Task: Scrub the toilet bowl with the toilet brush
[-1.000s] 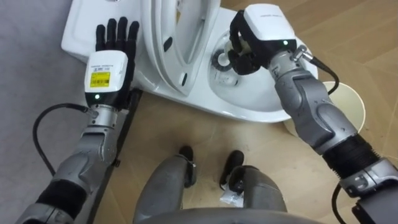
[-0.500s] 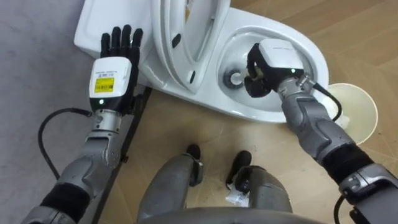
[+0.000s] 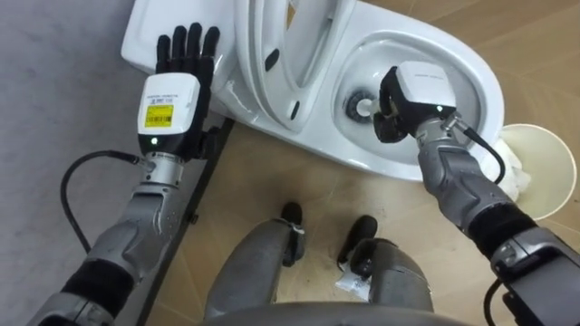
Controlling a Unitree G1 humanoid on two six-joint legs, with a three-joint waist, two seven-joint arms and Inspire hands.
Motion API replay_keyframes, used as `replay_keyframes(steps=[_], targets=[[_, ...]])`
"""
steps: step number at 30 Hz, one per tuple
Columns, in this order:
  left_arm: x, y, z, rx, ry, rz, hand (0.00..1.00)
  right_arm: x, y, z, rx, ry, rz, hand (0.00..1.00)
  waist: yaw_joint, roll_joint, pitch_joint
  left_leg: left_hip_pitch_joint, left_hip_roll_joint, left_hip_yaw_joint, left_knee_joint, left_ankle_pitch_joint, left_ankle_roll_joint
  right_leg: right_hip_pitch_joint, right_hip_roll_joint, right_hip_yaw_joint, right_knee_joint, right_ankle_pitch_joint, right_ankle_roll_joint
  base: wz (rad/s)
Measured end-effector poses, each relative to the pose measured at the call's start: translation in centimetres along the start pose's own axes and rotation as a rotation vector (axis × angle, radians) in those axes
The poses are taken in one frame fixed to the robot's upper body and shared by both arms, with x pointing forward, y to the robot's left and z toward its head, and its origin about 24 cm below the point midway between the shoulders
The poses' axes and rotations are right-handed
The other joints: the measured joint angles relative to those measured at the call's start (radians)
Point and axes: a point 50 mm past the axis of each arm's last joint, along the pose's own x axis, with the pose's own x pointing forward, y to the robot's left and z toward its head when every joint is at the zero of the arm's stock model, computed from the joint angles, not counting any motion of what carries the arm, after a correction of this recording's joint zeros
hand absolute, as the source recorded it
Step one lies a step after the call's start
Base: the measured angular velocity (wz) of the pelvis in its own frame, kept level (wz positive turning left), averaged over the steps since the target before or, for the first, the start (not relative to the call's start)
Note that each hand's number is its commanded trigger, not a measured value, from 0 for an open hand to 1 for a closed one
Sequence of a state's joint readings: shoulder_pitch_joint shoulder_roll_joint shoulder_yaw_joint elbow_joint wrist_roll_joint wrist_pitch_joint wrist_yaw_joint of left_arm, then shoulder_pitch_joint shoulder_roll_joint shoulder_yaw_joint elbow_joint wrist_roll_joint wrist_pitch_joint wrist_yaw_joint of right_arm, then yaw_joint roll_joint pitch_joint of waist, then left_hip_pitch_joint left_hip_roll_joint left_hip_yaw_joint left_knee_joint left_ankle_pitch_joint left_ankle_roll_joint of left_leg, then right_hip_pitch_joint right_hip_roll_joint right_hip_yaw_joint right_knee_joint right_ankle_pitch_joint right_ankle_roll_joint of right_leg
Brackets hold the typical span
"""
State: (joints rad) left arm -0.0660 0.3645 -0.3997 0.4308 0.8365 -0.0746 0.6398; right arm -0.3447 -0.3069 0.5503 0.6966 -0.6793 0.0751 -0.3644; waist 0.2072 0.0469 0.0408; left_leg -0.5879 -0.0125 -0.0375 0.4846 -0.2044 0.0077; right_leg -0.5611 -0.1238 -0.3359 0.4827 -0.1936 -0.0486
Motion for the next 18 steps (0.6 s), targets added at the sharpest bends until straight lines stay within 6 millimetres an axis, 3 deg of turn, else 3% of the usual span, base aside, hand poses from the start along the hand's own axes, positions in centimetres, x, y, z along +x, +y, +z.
replay_keyframes(steps=[5, 9, 12, 14, 18], targets=[[0.4, -0.1, 0.3, -0.015, 0.005, 0.003, 0.0, 0.1, -0.6, 1.0, 0.018, -0.027, -0.01, 1.0, 0.021, 0.001, -0.0005, -0.001, 0.003, 0.011, -0.003, -0.001, 0.001, -0.012, 0.0, 0.008, 0.003, -0.001, -0.002, -0.07], [0.2, -0.1, 0.2, -0.032, 0.025, 0.015, 0.0, 0.1, -2.2, 3.2, 0.028, -0.102, -0.025, 1.0, 0.018, 0.0, -0.0019, -0.003, 0.011, 0.019, -0.002, -0.001, -0.001, -0.015, 0.008, 0.009, 0.004, 0.002, -0.008, -0.07], [0.1, -0.1, -0.1, -0.03, 0.042, 0.019, 0.0, -0.1, -3.4, 4.9, 0.028, -0.166, -0.03, 1.0, 0.019, -0.003, -0.0039, 0.002, 0.017, 0.035, -0.003, -0.001, -0.002, -0.02, 0.021, 0.033, 0.007, 0.004, -0.01, -0.16], [-0.2, -0.1, -0.5, -0.04, 0.069, 0.022, 0.0, -0.2, -4.3, 6.0, 0.041, -0.205, -0.026, 1.0, 0.016, -0.012, -0.0098, 0.006, 0.022, 0.052, -0.007, -0.001, -0.002, -0.026, 0.023, 0.04, 0.011, 0.006, -0.013, -0.17], [-0.5, -0.1, -1.0, -0.039, 0.094, 0.032, 0.0, -0.7, -5.4, 6.9, 0.07, -0.243, -0.034, 1.0, -0.003, -0.016, -0.0139, 0.007, 0.026, 0.059, 0.007, -0.001, -0.002, -0.025, 0.023, 0.052, 0.017, 0.008, -0.016, -0.07]])
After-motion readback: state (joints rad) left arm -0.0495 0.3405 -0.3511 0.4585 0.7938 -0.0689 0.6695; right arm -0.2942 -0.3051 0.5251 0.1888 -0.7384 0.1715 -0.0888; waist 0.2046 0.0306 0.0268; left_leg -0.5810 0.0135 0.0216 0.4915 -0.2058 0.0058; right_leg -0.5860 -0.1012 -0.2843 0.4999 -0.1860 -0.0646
